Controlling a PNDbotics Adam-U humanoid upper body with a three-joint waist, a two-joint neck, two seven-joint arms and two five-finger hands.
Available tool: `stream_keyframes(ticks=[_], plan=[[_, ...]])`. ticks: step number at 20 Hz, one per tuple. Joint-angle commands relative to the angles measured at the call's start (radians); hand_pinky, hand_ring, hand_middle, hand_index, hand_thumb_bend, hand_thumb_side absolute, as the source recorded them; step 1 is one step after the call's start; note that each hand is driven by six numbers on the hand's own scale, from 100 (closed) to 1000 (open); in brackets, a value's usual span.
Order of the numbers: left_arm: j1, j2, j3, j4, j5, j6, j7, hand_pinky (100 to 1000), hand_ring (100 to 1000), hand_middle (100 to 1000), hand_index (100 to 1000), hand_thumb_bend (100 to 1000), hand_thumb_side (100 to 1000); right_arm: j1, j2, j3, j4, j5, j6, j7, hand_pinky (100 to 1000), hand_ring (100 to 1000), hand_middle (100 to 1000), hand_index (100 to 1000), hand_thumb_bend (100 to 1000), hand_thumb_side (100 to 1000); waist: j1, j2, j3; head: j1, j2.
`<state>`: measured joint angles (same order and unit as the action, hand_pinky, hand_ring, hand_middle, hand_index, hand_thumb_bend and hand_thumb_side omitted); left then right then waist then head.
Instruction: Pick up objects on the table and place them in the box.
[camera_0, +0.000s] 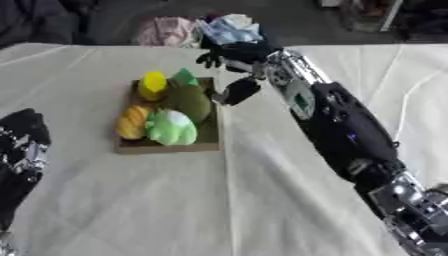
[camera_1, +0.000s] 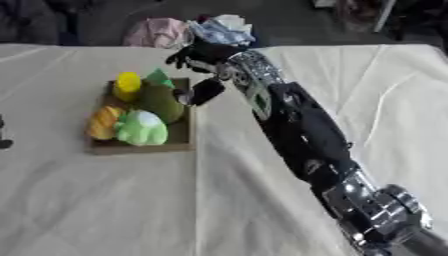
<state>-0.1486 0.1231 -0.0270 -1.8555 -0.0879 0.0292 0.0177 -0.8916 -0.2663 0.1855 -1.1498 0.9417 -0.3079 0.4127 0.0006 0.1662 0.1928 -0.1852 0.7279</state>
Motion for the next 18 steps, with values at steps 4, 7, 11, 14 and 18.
stream_keyframes(ticks=[4,7,11,14,18], plan=[[-0.002,0.015,0.012,-0.011,-0.004,0.000,0.010,722,841,732,811,227,421,0.082,-0.066,-0.087,-0.196,-0.115,0.043,-0.110,744,738,722,931,100,451,0.004,-0.019,-0.017,0.025,-0.003],[0.000,0.015,0.015,-0.011,-0.006,0.000,0.014,722,842,732,812,226,422,0.153,-0.077,-0.130,-0.273,-0.162,0.084,-0.157,720,706,691,911,100,437,0.001,-0.018,-0.028,0.035,0.001],[0.003,0.015,0.020,-0.009,-0.008,0.001,0.019,721,843,732,811,223,425,0.257,-0.060,-0.187,-0.378,-0.227,0.146,-0.222,691,666,655,874,100,456,-0.005,-0.014,-0.051,0.066,0.015],[0.007,0.013,0.024,-0.006,-0.010,0.003,0.024,721,843,731,810,214,429,0.336,-0.035,-0.222,-0.457,-0.276,0.192,-0.270,686,659,652,859,100,464,-0.009,-0.011,-0.071,0.096,0.032],[0.013,0.013,0.026,-0.001,-0.013,0.008,0.032,720,842,730,809,204,432,0.447,-0.014,-0.237,-0.568,-0.344,0.256,-0.339,681,651,642,848,100,449,-0.012,-0.007,-0.093,0.136,0.041]])
